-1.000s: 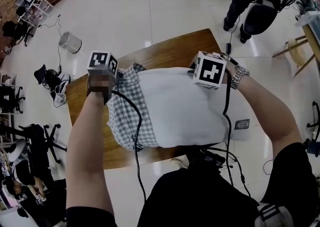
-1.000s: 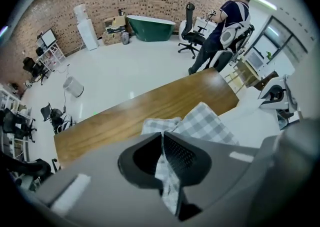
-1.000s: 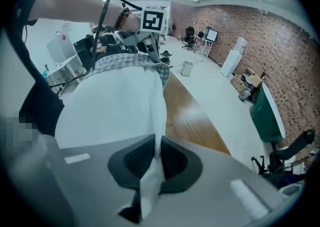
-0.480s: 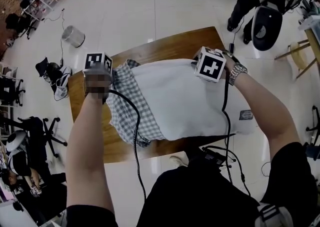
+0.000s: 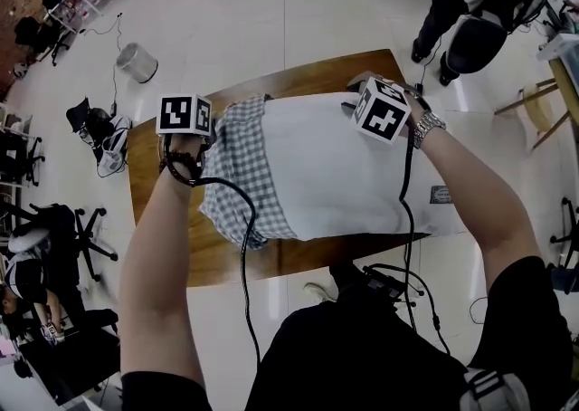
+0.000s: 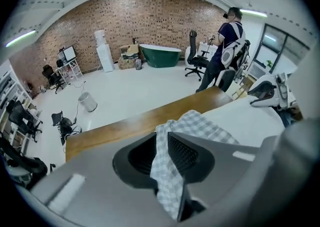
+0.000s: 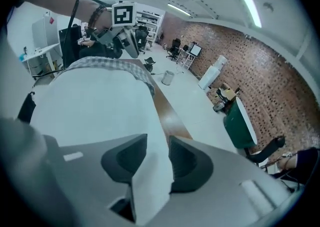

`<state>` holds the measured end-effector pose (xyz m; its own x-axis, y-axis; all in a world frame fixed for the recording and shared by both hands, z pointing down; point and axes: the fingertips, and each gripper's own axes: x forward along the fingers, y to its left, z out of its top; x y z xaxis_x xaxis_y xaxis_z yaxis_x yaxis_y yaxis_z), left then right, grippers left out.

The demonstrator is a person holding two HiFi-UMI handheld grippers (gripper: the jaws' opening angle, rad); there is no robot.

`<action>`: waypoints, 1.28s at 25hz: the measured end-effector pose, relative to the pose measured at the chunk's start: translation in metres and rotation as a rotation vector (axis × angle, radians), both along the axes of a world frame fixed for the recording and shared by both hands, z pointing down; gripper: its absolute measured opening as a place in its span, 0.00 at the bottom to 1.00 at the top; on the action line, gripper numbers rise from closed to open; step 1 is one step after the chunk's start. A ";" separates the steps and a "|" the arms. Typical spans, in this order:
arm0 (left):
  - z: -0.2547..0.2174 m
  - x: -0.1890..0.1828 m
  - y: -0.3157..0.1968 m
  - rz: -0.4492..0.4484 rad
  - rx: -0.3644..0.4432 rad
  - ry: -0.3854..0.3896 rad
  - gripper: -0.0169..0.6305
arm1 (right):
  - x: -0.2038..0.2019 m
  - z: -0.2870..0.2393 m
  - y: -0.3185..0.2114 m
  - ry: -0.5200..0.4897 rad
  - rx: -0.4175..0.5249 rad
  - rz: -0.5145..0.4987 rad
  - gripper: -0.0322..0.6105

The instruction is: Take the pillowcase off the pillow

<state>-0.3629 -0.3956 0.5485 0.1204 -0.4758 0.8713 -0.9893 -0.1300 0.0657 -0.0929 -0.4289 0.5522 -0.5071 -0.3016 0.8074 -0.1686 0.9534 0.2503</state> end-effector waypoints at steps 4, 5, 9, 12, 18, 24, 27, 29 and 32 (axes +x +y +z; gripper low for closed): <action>-0.013 0.010 0.022 0.011 0.069 0.004 0.14 | 0.001 -0.014 0.023 -0.031 0.030 0.009 0.28; -0.015 0.013 0.030 0.013 0.084 0.008 0.14 | 0.000 -0.016 0.033 -0.038 0.034 0.009 0.28; -0.022 0.024 0.072 0.017 0.144 0.029 0.14 | -0.007 -0.028 0.076 -0.054 0.060 0.004 0.30; -0.021 0.032 0.103 0.009 0.175 0.053 0.15 | -0.015 -0.029 0.111 -0.065 0.068 -0.008 0.32; -0.026 0.049 0.170 -0.014 0.233 0.099 0.21 | -0.030 -0.038 0.183 -0.075 0.096 -0.033 0.36; -0.012 0.062 0.223 -0.054 0.271 0.134 0.32 | -0.040 -0.020 0.236 -0.079 0.125 -0.065 0.45; 0.005 0.065 0.234 -0.072 0.274 0.142 0.35 | -0.048 -0.005 0.245 -0.074 0.153 -0.084 0.49; 0.015 0.066 0.242 -0.083 0.270 0.149 0.37 | -0.054 0.002 0.250 -0.069 0.179 -0.094 0.52; 0.030 0.071 0.259 -0.097 0.263 0.166 0.41 | -0.061 0.013 0.263 -0.049 0.233 -0.112 0.56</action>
